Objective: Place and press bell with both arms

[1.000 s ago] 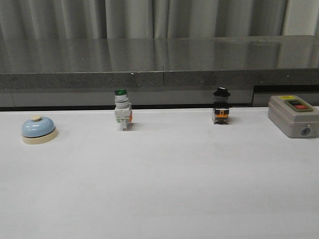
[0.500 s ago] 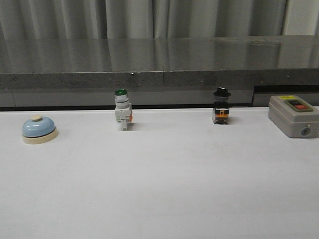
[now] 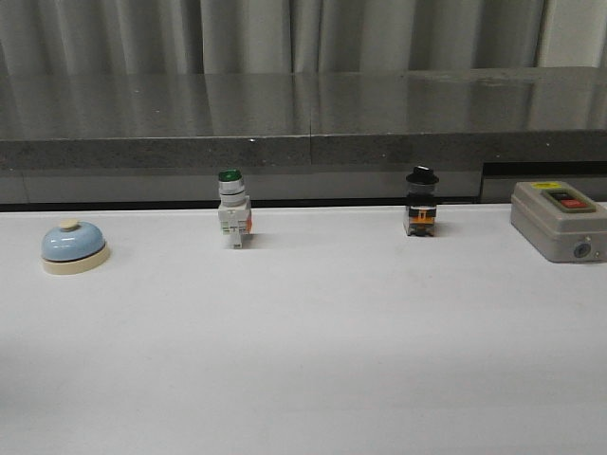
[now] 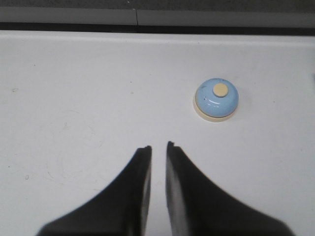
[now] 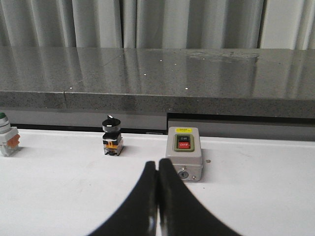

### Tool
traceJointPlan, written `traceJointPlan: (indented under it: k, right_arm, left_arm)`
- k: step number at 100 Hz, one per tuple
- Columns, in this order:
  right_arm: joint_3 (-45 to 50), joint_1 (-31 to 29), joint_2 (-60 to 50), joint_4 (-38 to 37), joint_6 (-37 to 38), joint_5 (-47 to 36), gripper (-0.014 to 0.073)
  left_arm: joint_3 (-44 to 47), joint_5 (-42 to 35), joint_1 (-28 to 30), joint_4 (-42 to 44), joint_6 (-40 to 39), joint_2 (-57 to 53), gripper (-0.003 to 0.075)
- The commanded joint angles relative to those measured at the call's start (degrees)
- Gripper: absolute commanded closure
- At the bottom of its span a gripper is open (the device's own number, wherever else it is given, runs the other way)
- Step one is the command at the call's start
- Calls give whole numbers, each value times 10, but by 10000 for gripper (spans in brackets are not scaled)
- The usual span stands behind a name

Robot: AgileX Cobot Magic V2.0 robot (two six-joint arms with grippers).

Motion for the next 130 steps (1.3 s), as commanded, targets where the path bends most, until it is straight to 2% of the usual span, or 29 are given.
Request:
traceJointPlan:
  k: [1, 3, 8, 12, 26, 51, 82, 103, 130]
  right_arm:
    - [-8, -4, -9, -1, -3, -49, 654]
    - [-8, -4, -9, -1, -3, -49, 654]
    - [-8, -4, -9, -1, -3, -49, 654]
    - [-8, -4, -9, -1, -3, -49, 654]
    - [-8, -4, -9, -1, -3, -49, 654]
    - [-8, -4, -9, -1, -3, -49, 654]
    - [-8, -4, -9, -1, -3, -49, 654]
    - [-8, -4, -9, -1, -3, -49, 654]
    - [-8, -4, -9, -1, -3, -49, 654]
  left_arm:
    - [-21, -25, -15, -7, 10, -7, 304]
    - [-21, -25, -17, -7, 12, -8, 256]
    - [-21, -25, -23, -7, 13, -8, 80]
    - [-21, -25, -26, -5, 13, -8, -1]
    - [-21, -29, -27, -9, 13, -8, 70]
    - [-37, -72, -40, -69, 18, 14, 71]
    - [-148, -78, -105, -55, 18, 180, 71]
    - [-230, -67, -105, -44, 18, 293, 71]
    - [-269, -69, -105, -41, 18, 377, 71]
